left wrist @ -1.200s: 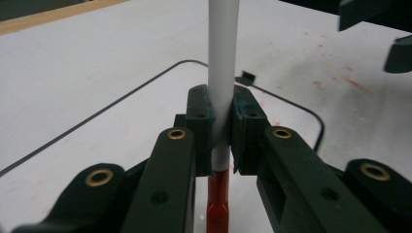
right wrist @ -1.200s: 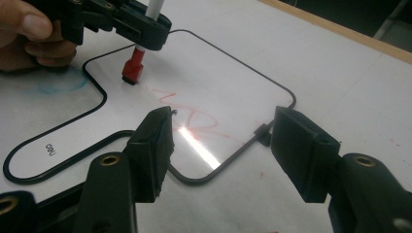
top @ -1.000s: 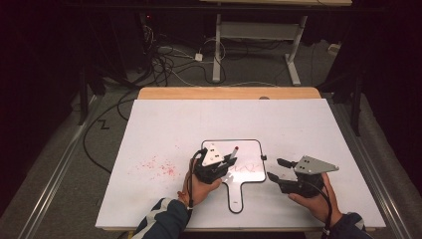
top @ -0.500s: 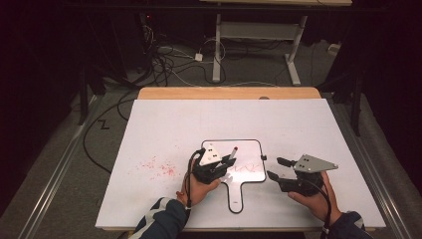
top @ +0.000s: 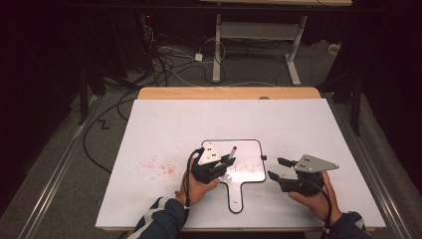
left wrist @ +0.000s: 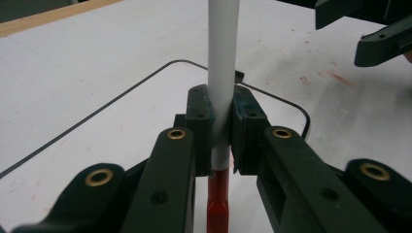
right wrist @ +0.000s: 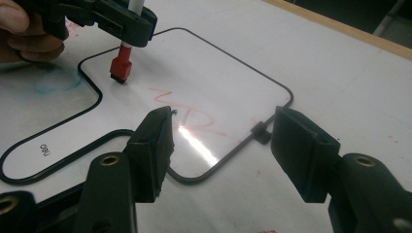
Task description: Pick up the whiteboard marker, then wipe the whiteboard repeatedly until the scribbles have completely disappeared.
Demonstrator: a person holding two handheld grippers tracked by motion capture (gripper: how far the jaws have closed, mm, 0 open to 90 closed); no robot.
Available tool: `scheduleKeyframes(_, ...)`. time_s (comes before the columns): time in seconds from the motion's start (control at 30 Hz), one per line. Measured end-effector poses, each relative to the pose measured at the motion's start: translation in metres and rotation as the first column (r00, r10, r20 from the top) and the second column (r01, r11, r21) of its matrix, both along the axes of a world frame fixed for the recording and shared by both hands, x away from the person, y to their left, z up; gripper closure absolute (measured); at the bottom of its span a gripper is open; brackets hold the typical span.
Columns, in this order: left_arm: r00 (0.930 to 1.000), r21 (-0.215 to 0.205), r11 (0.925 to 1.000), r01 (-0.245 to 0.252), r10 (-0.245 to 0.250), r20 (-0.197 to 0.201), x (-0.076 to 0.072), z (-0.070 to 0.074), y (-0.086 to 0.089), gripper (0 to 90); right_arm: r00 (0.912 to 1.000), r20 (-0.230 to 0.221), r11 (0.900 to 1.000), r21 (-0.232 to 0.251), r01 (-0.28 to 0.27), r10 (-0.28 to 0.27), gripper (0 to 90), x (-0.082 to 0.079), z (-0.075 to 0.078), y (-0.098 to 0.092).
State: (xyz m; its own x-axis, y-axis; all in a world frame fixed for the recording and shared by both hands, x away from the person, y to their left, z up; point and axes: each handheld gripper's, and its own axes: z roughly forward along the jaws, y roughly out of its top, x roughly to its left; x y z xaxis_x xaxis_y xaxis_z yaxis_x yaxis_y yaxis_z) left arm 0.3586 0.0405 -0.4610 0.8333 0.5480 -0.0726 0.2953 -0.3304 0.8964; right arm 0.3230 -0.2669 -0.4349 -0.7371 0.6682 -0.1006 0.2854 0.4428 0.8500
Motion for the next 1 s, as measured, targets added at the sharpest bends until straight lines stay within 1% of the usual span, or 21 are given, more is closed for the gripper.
scheduleKeyframes(0.03, 1.0, 0.003, 1.0, 0.009, -0.009, 0.002, -0.001, 0.001, -0.001, 78.8, 1.0, 0.001, 1.0, -0.001, -0.007, 0.007, 42.1, 0.0, 0.0, 0.0)
scheduleKeyframes(0.1, 0.9996, 0.0, 0.9996, 0.028, -0.028, 0.01, -0.003, 0.002, -0.005, 78.8, 0.9996, -0.005, 1.0, 0.015, -0.027, 0.027, 42.7, -0.001, 0.001, 0.002)
scheduleKeyframes(0.2, 0.9983, 0.0, 0.9985, 0.055, -0.055, 0.02, -0.007, 0.004, -0.011, 78.7, 0.9981, -0.012, 0.997, 0.038, -0.06, 0.061, 40.3, -0.001, 0.003, 0.006)
scheduleKeyframes(0.27, 0.9976, -0.009, 0.9978, 0.066, -0.066, 0.023, -0.01, 0.005, -0.014, 78.7, 0.997, -0.016, 0.995, 0.07, -0.075, 0.076, 39.5, 0.0, 0.005, 0.009)
scheduleKeyframes(0.33, 0.9964, -0.005, 0.9969, 0.079, -0.079, 0.033, -0.013, 0.006, -0.017, 78.7, 0.9942, -0.04, 0.988, 0.125, -0.095, 0.101, 38.9, 0.004, 0.01, 0.016)
scheduleKeyframes(0.37, 0.9959, -0.009, 0.9965, 0.084, -0.083, 0.034, -0.014, 0.007, -0.018, 78.7, 0.9942, -0.04, 0.988, 0.125, -0.095, 0.101, 38.9, 0.004, 0.01, 0.016)
scheduleKeyframes(0.43, 0.9944, -0.012, 0.995, 0.099, -0.098, 0.038, -0.014, 0.007, -0.02, 78.7, 0.9915, -0.042, 0.983, 0.142, -0.116, 0.123, 39.0, 0.007, 0.015, 0.022)
scheduleKeyframes(0.47, 0.9941, -0.007, 0.9949, 0.101, -0.1, 0.04, -0.014, 0.007, -0.022, 78.6, 0.988, -0.045, 0.978, 0.156, -0.139, 0.148, 40.4, 0.01, 0.018, 0.029)
scheduleKeyframes(0.5, 0.9936, -0.005, 0.9945, 0.104, -0.104, 0.044, -0.014, 0.008, -0.023, 78.7, 0.9855, -0.048, 0.974, 0.165, -0.153, 0.163, 40.8, 0.011, 0.019, 0.032)
scheduleKeyframes(0.6, 0.9922, -0.01, 0.9933, 0.115, -0.114, 0.05, -0.013, 0.008, -0.025, 78.6, 0.9858, -0.047, 0.974, 0.171, -0.151, 0.161, 41.2, 0.014, 0.02, 0.037)
scheduleKeyframes(0.63, 0.9919, -0.016, 0.9929, 0.118, -0.117, 0.05, -0.013, 0.008, -0.024, 78.6, 0.983, -0.056, 0.97, 0.183, -0.162, 0.175, 41.4, 0.015, 0.021, 0.039)
scheduleKeyframes(0.67, 0.992, -0.014, 0.9929, 0.118, -0.117, 0.047, -0.013, 0.008, -0.025, 78.7, 0.9824, -0.058, 0.968, 0.19, -0.164, 0.177, 41.4, 0.017, 0.021, 0.04)
scheduleKeyframes(0.7, 0.9919, -0.008, 0.9929, 0.118, -0.118, 0.047, -0.014, 0.008, -0.025, 78.6, 0.9821, -0.068, 0.965, 0.211, -0.158, 0.176, 43.1, 0.02, 0.021, 0.042)
scheduleKeyframes(0.73, 0.9915, -0.013, 0.9926, 0.121, -0.12, 0.049, -0.015, 0.008, -0.026, 78.6, 0.979, -0.079, 0.959, 0.231, -0.166, 0.188, 44.0, 0.022, 0.022, 0.043)
scheduleKeyframes(0.77, 0.9907, -0.016, 0.9918, 0.126, -0.125, 0.053, -0.015, 0.009, -0.026, 78.6, 0.979, -0.079, 0.959, 0.231, -0.166, 0.188, 44.0, 0.022, 0.022, 0.043)
scheduleKeyframes(0.8, 0.9901, -0.01, 0.9917, 0.128, -0.128, 0.059, -0.016, 0.009, -0.027, 78.6, 0.9804, -0.08, 0.959, 0.235, -0.157, 0.18, 44.2, 0.023, 0.022, 0.045)
scheduleKeyframes(0.83, 0.9898, -0.011, 0.9916, 0.129, -0.128, 0.063, -0.017, 0.01, -0.027, 78.6, 0.9819, -0.078, 0.961, 0.231, -0.15, 0.172, 45.6, 0.024, 0.022, 0.047)
scheduleKeyframes(0.9, 0.9893, -0.018, 0.991, 0.133, -0.131, 0.063, -0.018, 0.011, -0.028, 78.6, 0.9792, -0.078, 0.957, 0.239, -0.164, 0.187, 48.6, 0.026, 0.022, 0.051)
scheduleKeyframes(0.93, 0.9894, -0.017, 0.9913, 0.13, -0.129, 0.067, -0.019, 0.011, -0.028, 78.6, 0.9808, -0.076, 0.96, 0.231, -0.158, 0.179, 57.2, 0.026, 0.021, 0.056)
scheduleKeyframes(0.97, 0.9899, -0.023, 0.9915, 0.128, -0.126, 0.065, -0.019, 0.011, -0.028, 78.6, 0.9808, -0.076, 0.96, 0.231, -0.158, 0.179, 57.2, 0.026, 0.021, 0.056)
scheduleKeyframes(1.0, 0.9896, -0.028, 0.991, 0.131, -0.129, 0.063, -0.019, 0.011, -0.028, 78.6, 0.9803, -0.075, 0.959, 0.231, -0.161, 0.183, 59.6, 0.025, 0.021, 0.057)
